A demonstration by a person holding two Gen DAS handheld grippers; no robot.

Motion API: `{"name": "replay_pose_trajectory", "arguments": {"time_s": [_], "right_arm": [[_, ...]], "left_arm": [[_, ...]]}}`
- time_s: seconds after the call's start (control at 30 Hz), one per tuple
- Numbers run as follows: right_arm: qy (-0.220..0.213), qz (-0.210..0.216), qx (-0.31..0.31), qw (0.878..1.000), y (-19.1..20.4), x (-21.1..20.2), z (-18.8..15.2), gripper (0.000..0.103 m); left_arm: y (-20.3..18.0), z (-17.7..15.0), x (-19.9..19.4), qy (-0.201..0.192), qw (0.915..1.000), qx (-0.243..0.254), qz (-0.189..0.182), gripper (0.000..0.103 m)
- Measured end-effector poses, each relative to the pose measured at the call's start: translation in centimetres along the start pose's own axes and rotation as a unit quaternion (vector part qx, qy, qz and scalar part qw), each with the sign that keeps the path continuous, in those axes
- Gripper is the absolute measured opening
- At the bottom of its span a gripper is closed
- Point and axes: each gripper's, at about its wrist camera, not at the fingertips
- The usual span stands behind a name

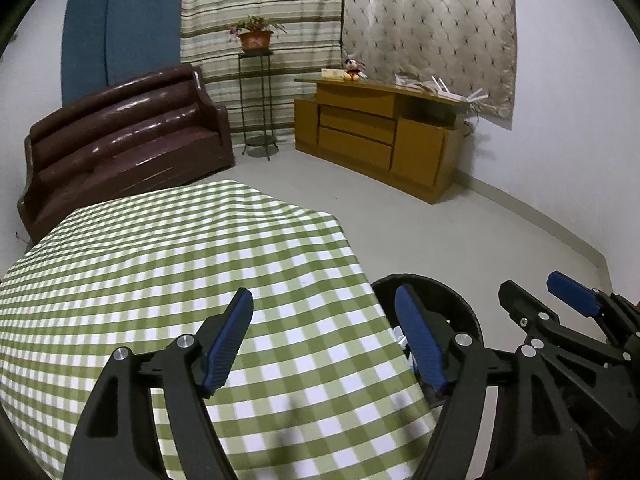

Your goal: Collect trash

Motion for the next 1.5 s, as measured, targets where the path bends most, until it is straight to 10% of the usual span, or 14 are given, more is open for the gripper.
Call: {"name": "replay_pose_trajectory", "arguments": {"time_s": [1.5], "right_arm": [[-0.027, -0.030, -0.003, 0.999, -0.8, -3.7, -1.5, 0.062]], "left_arm": [[-1.1, -1.5, -3.1, -0.019, 0.9998, 0.003, -0.008, 0.080]]}}
Point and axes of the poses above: each gripper's, at about its wrist camera, not at the fingertips, and x roughly the way its jaws point, y to its left, z to its top, and after that the axes turned 11 degrees about y, right-handed
